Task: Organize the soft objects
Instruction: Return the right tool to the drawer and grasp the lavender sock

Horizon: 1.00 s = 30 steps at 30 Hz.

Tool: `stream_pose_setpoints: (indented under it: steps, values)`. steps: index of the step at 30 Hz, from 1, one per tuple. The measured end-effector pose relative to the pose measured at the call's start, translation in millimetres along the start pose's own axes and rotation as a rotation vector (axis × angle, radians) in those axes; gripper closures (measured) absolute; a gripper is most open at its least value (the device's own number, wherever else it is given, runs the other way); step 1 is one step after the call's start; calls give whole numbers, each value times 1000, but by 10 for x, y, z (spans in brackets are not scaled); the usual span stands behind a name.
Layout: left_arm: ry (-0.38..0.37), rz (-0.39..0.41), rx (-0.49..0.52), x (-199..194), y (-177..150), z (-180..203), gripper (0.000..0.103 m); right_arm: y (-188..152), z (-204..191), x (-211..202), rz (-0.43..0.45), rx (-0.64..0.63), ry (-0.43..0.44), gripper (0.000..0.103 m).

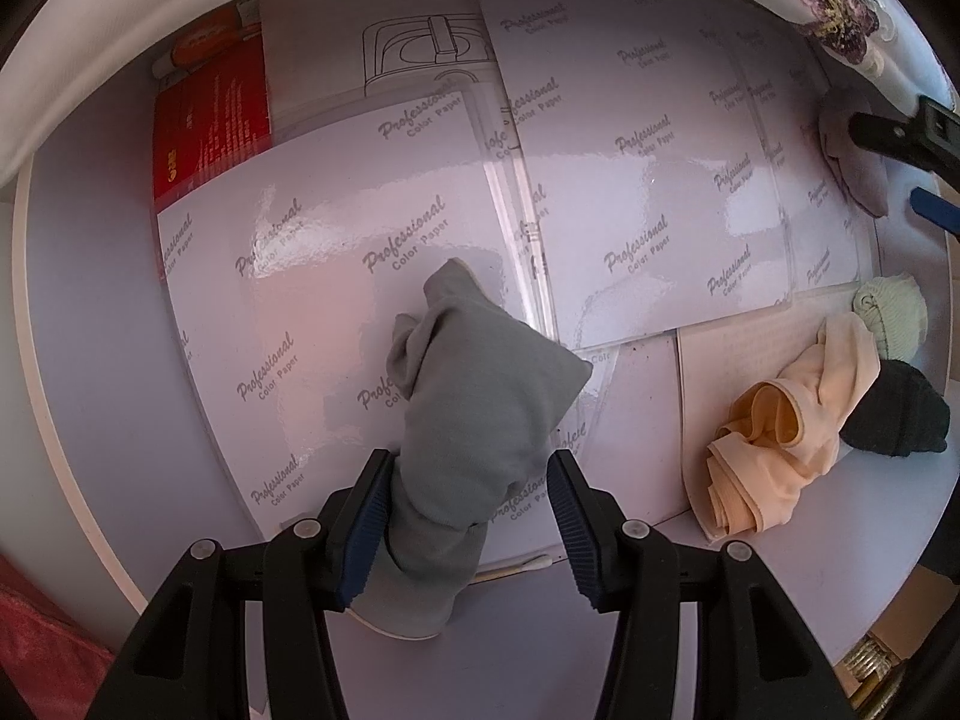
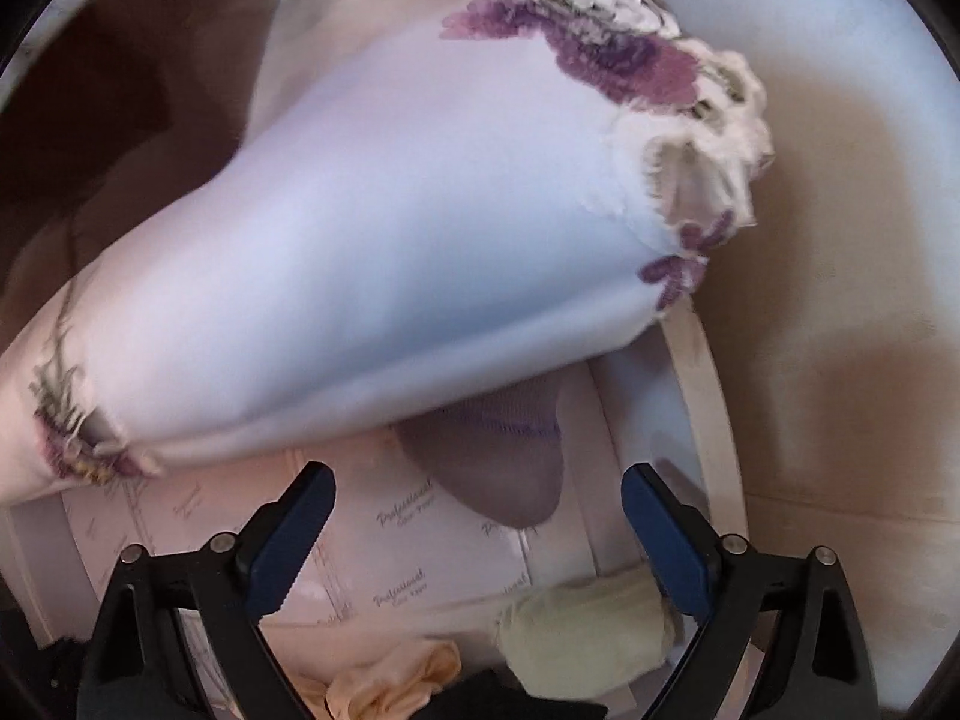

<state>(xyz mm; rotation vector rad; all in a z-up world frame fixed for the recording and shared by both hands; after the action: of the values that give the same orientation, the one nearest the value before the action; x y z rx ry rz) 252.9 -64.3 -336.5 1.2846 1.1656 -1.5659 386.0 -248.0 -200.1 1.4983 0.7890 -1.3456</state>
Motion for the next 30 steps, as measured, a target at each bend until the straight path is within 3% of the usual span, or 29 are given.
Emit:
stream_pose_setpoints:
  steps: [5, 8, 13, 17, 20, 22, 26, 30]
  values:
    - [2, 1, 1, 3, -2, 18, 51, 115, 12, 161, -18, 14, -22, 9]
    - [2, 2, 3, 2, -4, 24, 51, 137, 19, 237, -40, 6, -22, 41]
    - [-2, -1, -3, -2, 2, 18, 51, 96, -52, 117, -64, -29, 29, 44]
    - [-10, -3, -10, -5, 13, -12, 51, -81, -337, -53, -143, -165, 113, 44]
    - [-19, 0, -17, -10, 10, -40, 51, -315, -554, -80, -217, -273, 165, 42]
    - [-22, 3, -20, -12, 3, -56, 51, -394, -609, -69, -209, -311, 157, 41]
    - [-14, 2, -17, -10, -13, -74, 51, -436, -540, -12, -207, -262, 183, 8]
    - [-13, -1, -22, -6, -13, -79, 50, -343, -422, 56, -196, -183, 195, 0]
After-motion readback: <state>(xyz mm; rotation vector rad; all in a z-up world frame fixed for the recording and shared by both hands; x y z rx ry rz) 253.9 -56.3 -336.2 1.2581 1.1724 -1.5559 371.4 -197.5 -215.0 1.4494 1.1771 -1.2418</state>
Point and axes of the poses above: each gripper's, at about its wrist camera, not at the fingertips, and x roughly the way its jaws point, z to its right, y to its top, the point moved 1 cm from there along x, roughly the way its jaws point, and after that the axes turned 1 degree about -x, right-handed, at the moved point
